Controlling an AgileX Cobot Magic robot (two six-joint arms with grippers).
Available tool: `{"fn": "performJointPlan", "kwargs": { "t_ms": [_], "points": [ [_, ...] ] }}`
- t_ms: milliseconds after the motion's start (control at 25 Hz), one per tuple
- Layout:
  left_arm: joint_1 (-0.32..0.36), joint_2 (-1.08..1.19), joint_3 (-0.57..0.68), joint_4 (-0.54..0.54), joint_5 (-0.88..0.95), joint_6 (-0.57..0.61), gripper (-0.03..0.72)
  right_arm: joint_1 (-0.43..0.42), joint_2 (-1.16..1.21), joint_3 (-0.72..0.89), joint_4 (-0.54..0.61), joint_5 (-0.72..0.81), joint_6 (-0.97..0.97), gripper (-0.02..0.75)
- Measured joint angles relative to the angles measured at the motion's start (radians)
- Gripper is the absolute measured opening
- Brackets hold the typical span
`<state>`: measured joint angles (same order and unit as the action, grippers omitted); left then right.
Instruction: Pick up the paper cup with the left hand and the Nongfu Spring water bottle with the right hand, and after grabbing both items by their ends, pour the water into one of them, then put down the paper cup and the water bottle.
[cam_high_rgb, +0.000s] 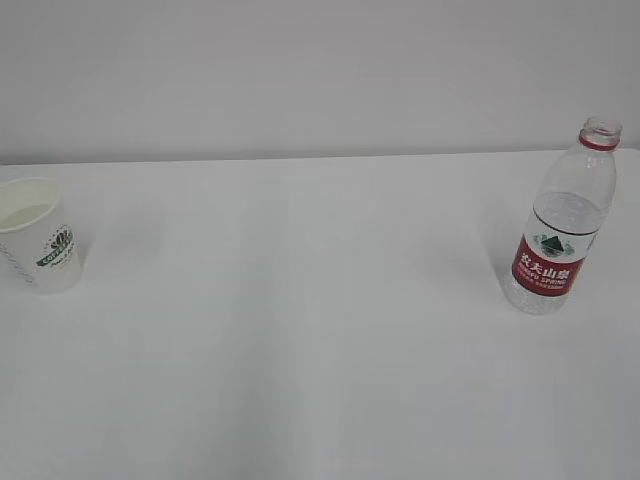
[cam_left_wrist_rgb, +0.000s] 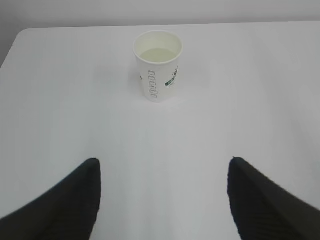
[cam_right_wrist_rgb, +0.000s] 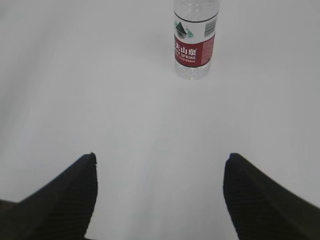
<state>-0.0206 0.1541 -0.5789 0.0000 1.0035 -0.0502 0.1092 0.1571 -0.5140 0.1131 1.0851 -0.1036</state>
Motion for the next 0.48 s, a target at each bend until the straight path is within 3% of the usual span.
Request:
{"fn": "performJointPlan", "kwargs": {
  "t_ms": [480],
  "points": [
    [0.0,-0.004,-0.033,0.0,0.14,0.027,0.571,0.0,-0.052,-0.002,-0.013,0.078,0.013,0.592]
  ]
}}
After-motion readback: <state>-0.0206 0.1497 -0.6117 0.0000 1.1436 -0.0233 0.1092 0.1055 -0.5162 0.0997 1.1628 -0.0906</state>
